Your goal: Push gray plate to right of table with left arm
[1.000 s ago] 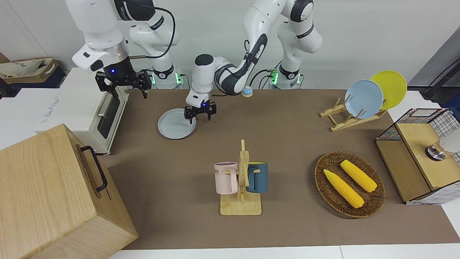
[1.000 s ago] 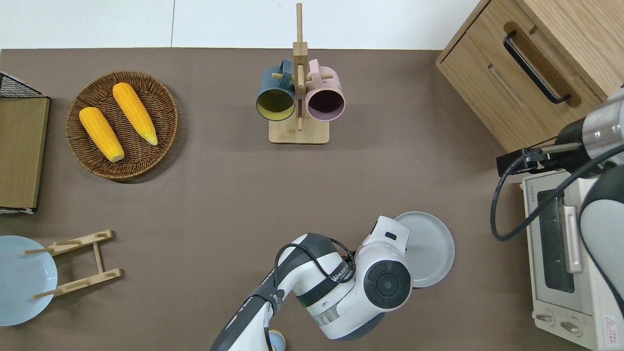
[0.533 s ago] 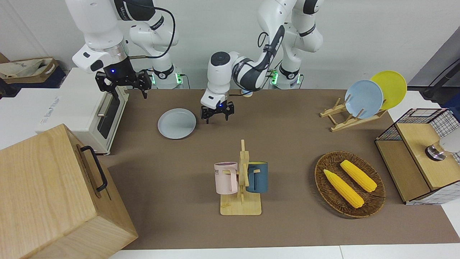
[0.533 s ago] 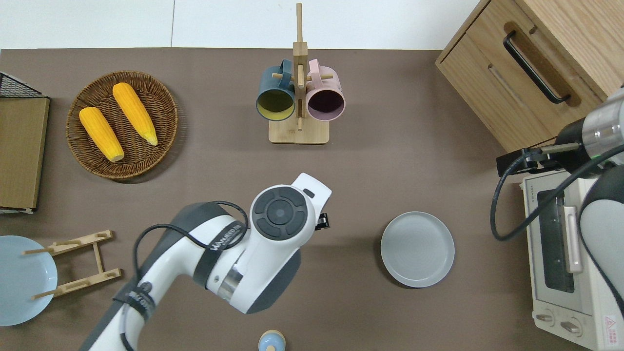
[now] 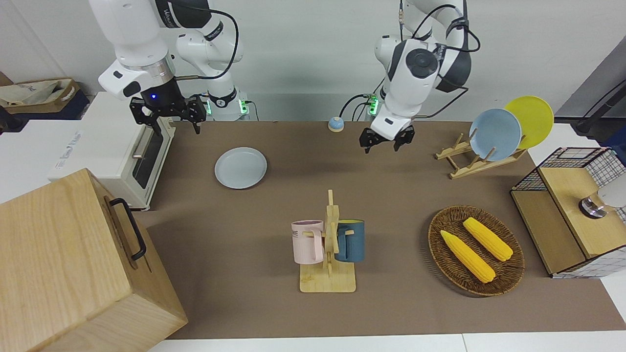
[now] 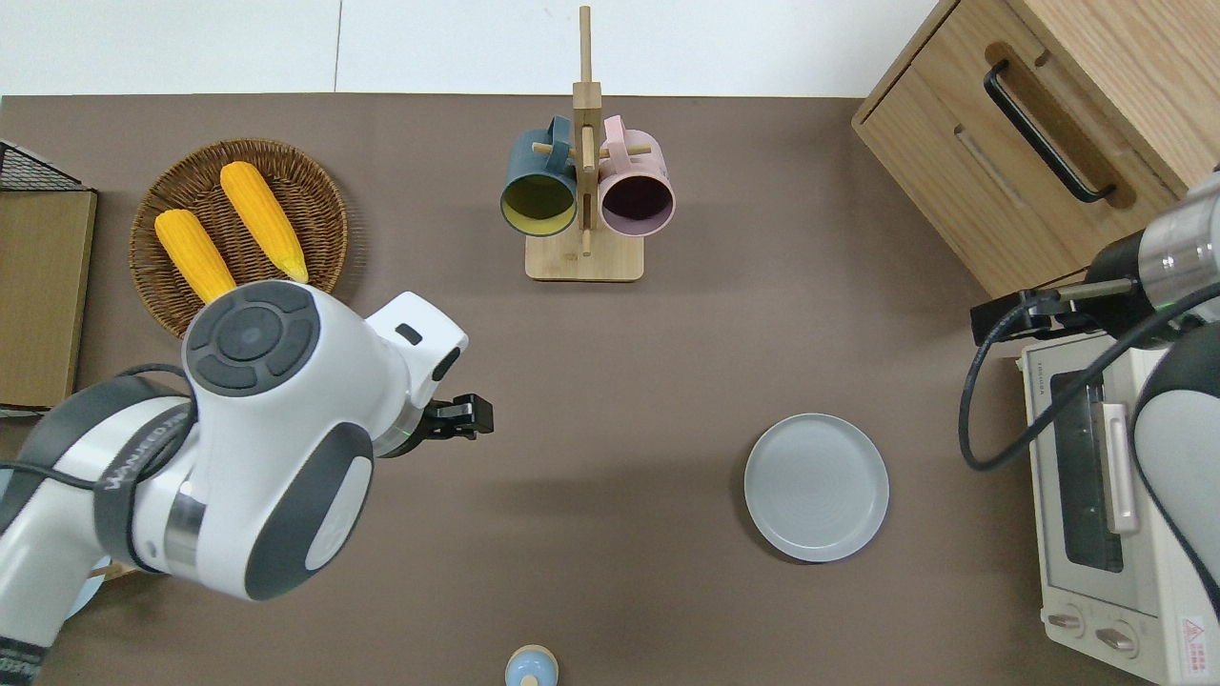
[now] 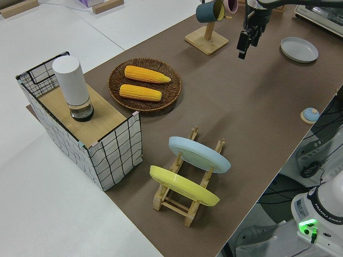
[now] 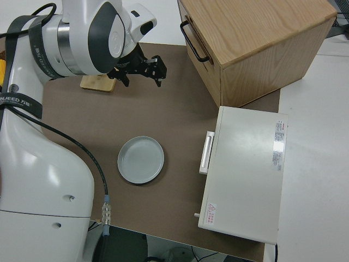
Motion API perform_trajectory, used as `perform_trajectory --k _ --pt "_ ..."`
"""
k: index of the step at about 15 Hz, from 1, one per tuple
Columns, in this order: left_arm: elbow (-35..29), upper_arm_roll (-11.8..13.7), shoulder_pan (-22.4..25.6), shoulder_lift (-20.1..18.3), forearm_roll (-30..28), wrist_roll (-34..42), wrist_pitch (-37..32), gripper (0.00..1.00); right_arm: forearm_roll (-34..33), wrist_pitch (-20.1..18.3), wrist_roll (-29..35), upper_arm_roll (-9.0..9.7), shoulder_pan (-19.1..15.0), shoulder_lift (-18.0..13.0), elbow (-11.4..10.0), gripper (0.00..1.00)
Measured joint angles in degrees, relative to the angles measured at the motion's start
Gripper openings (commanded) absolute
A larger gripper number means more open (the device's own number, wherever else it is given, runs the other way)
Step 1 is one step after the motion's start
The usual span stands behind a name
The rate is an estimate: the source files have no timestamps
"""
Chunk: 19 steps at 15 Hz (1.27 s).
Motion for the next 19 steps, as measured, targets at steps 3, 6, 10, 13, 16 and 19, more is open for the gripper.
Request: perform_trajectory --k 3,6,10,13,16,19 --pt "2.48 0.1 4.67 -2.09 0.02 6.32 -5.25 0.99 0.0 0.0 0.0 0.0 0.0 0.0 0.0 0.983" --pt "4.73 1.39 8.59 -3.45 0.28 12.94 -8.73 0.99 0.0 0.0 0.0 0.0 0.0 0.0 0.0 0.983" --pt "6.88 5.28 9.32 -4.1 3.78 19.76 -11.31 0.99 0.0 0.0 0.0 0.0 0.0 0.0 0.0 0.983" --pt "9.57 6.67 9.34 -4.14 4.7 21.67 -11.99 0.99 0.0 0.0 0.0 0.0 0.0 0.0 0.0 0.983" --pt "10.9 6.95 9.34 -4.14 5.25 21.9 -12.02 0.99 0.0 0.0 0.0 0.0 0.0 0.0 0.0 0.983" --pt "11.22 6.95 9.34 -4.13 5.4 21.92 -12.02 0.99 0.0 0.0 0.0 0.0 0.0 0.0 0.0 0.983"
